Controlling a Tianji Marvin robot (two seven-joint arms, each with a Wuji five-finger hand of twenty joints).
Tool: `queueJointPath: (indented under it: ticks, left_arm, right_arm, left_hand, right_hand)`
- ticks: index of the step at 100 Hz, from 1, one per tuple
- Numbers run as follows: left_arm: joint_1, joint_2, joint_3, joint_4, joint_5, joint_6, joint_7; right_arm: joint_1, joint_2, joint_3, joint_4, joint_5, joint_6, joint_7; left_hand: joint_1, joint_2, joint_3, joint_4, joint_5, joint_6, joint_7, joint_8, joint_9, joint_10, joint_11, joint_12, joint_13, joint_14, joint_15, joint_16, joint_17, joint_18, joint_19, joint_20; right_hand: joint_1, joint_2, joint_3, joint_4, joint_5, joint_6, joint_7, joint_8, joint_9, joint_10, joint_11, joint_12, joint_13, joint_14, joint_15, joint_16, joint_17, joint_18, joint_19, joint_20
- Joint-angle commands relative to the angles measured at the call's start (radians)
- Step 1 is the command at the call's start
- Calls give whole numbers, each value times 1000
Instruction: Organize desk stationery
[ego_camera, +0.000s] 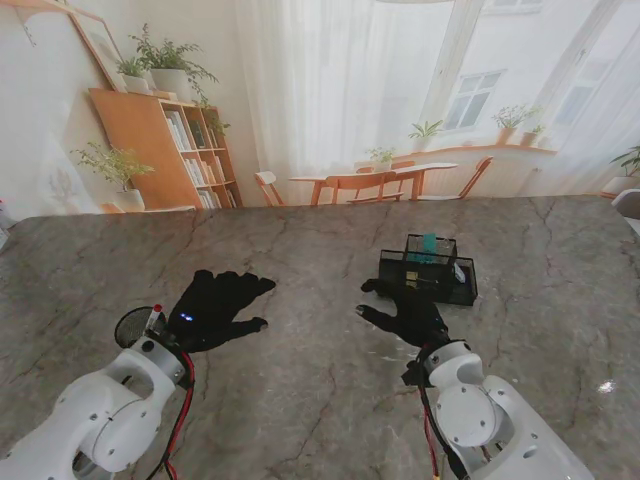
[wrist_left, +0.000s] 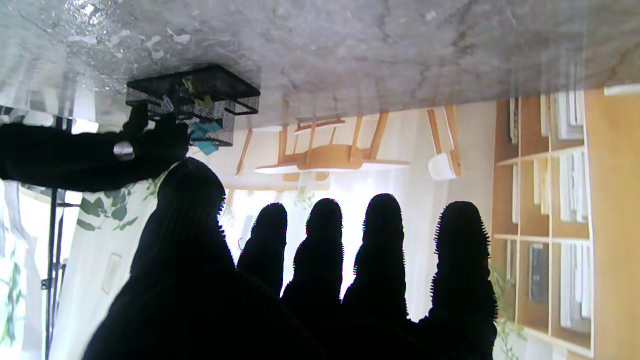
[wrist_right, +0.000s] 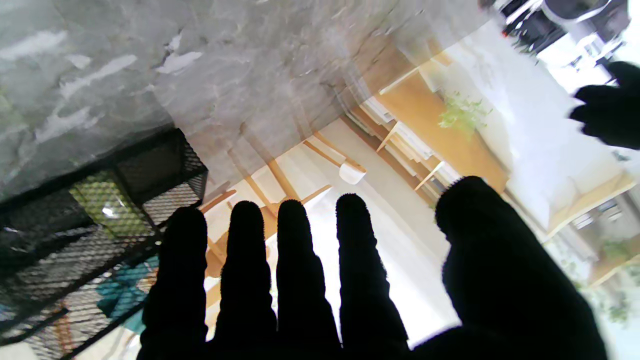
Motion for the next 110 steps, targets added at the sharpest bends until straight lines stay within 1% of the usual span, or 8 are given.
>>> queueJointPath:
  ticks: [1, 32, 54, 62, 69, 78, 81, 110]
  left_arm:
    - [4, -15, 22, 29, -3, 13, 0]
    - [-18, -25, 60, 101, -64, 32, 68]
    - [8, -30, 34, 99, -71, 27, 102]
    - [16, -31, 25, 99, -74, 31, 110]
    - [19, -33, 20, 101, -78, 33, 114]
    - [20, -33, 15, 105, -82, 34, 116]
    - [20, -34, 14, 106, -84, 34, 117]
    - [22, -34, 8, 108, -94, 30, 109]
  right_arm:
    - [7, 24, 19, -29, -15, -24, 32]
    - [55, 73, 109, -65, -157, -133, 198]
    - [137, 92, 125, -37, -217, -158, 275]
    - [178, 98, 119, -15, -221, -151, 311]
    - [221, 103, 111, 11, -215, -145, 354]
    - [281, 112, 94, 58, -194, -128, 419]
    - [302, 114, 88, 78, -189, -122, 436]
    - [457, 135, 33, 278, -253, -92, 503]
  left_hand:
    - [-15, 60, 4, -58, -13, 14, -4, 3, -4, -1, -2, -5, -14, -2, -10, -10, -11, -5, -18, 7]
    - [-11, 66, 4, -57, -8, 15, -2, 8, 1, -1, 0, -1, -5, -3, -5, -7, -9, -7, -22, 12]
    - [-10, 73, 3, -57, -6, 17, -2, 10, 0, -1, -1, 0, -3, -4, -3, -5, -9, -9, -19, 16]
    - [-9, 71, 3, -57, -2, 20, 0, 11, 1, 1, 0, 0, -2, -1, -2, -3, -7, -9, -18, 18]
    - [-9, 73, 3, -57, -4, 20, -1, 12, 1, 0, 0, 0, 0, -2, -1, -2, -4, -10, -14, 20]
    - [-10, 72, 3, -56, 16, 21, 7, 15, 3, 1, 0, 1, 3, -2, 1, 0, -1, -11, -9, 23]
    - [-9, 73, 4, -56, 18, 21, 7, 15, 4, 1, 1, 1, 4, -1, 2, 0, 0, -12, -8, 24]
    - [-10, 72, 4, -56, 27, 22, 10, 16, 8, 1, 1, 2, 12, -3, 6, 4, 10, -15, 7, 31]
  right_hand:
    - [4, -18, -3, 28, -27, -21, -10, 21, -24, -25, 7, 6, 1, -26, -17, -18, -17, -17, -25, -19]
    - [-18, -60, 21, 24, -238, -60, -113, -11, -249, -63, -79, -68, -172, -39, -187, -114, -158, -74, -160, -131]
    - [-91, -48, 38, 19, -425, -56, -229, -21, -457, -41, -133, -131, -308, -9, -326, -163, -242, -96, -296, -227]
    - [-129, -40, 49, 15, -400, -36, -334, -106, -515, -25, -142, -143, -344, 4, -348, -152, -247, -90, -356, -255]
    - [-167, -34, 60, 8, -390, -20, -331, -304, -533, -16, -142, -149, -350, 10, -350, -150, -249, -82, -373, -231]
    - [-203, -21, 54, 7, -388, 2, -340, -346, -539, -8, -151, -153, -355, 11, -351, -149, -253, -76, -381, -227]
    - [-225, -21, 70, 2, -379, 10, -338, -439, -537, -4, -160, -161, -358, 10, -352, -147, -252, -77, -393, -214]
    - [-263, -13, 70, 3, -377, 24, -343, -473, -536, -3, -158, -157, -336, 3, -341, -140, -244, -73, -378, -201]
